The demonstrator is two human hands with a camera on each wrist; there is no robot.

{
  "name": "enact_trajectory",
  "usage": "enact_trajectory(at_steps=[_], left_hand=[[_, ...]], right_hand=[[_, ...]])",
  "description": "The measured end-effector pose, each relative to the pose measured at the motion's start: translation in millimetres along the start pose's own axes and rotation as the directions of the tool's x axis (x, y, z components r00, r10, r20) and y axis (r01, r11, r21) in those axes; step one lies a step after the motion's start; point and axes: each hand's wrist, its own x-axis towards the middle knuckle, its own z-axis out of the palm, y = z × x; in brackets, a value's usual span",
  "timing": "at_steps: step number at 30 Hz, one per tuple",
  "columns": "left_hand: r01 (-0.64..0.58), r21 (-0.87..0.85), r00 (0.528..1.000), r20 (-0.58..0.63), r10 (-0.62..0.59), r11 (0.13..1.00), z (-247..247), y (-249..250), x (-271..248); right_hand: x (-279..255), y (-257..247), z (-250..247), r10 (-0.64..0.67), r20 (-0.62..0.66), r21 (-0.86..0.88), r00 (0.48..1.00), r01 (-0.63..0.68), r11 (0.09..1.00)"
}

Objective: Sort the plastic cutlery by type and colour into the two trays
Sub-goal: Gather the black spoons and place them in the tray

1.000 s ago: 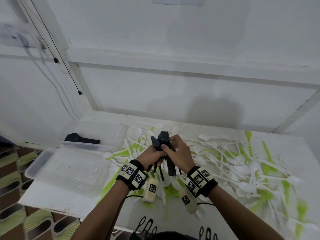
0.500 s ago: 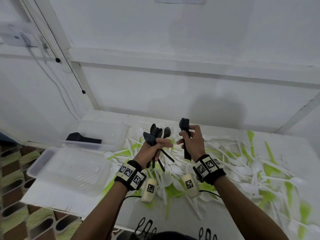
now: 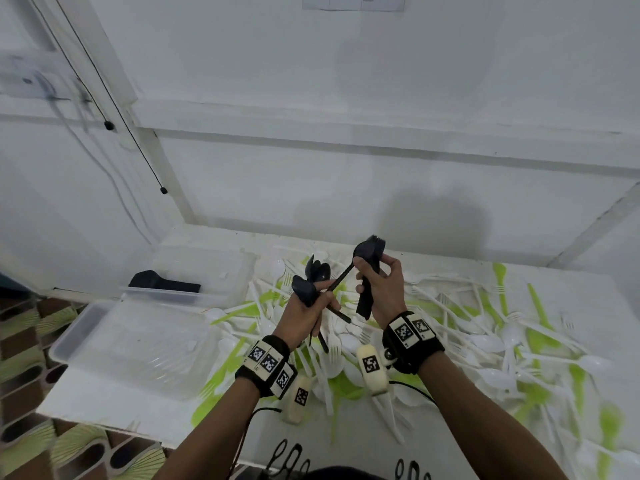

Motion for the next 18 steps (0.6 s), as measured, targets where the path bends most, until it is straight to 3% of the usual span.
enact_trajectory(at_steps=[4, 7, 10, 11, 15, 18], left_hand=[[0.127, -0.089, 0.988, -0.075, -0.134, 0.988, 10.2, -2.1, 4.8], [0.268, -0.222, 0.963, 0.055, -0.263, 0.938, 18.3, 3.8, 4.8], [0.431, -0.425, 0.902, 0.175, -0.395, 0.796, 18.3, 8.4, 6.6], [0.460, -0.431, 0.887, 0.187, -0.422, 0.776, 16.8, 7.3, 7.1], [0.442, -0.281, 0.895, 0.201, -0.399, 0.852, 15.4, 5.3, 5.1], [0.468, -0.250, 0.881, 0.203, -0.427, 0.848, 14.5, 6.7, 4.6]], right_hand=[[-7.9, 1.9, 6.3, -0.065, 0.016, -0.012, 0.998, 0.065, 0.998], [-12.0, 7.8, 12.8, -0.062, 0.041, 0.009, 0.997, 0.061, 0.998], [-12.3, 8.8, 13.5, -0.058, 0.099, 0.030, 0.993, 0.055, 0.998], [-13.1, 8.4, 13.6, -0.059, 0.116, 0.010, 0.991, 0.058, 0.998], [-16.5, 8.6, 13.0, -0.065, 0.125, -0.069, 0.990, 0.074, 0.995], [-17.2, 12.2, 12.0, -0.082, 0.151, -0.161, 0.985, 0.106, 0.981]])
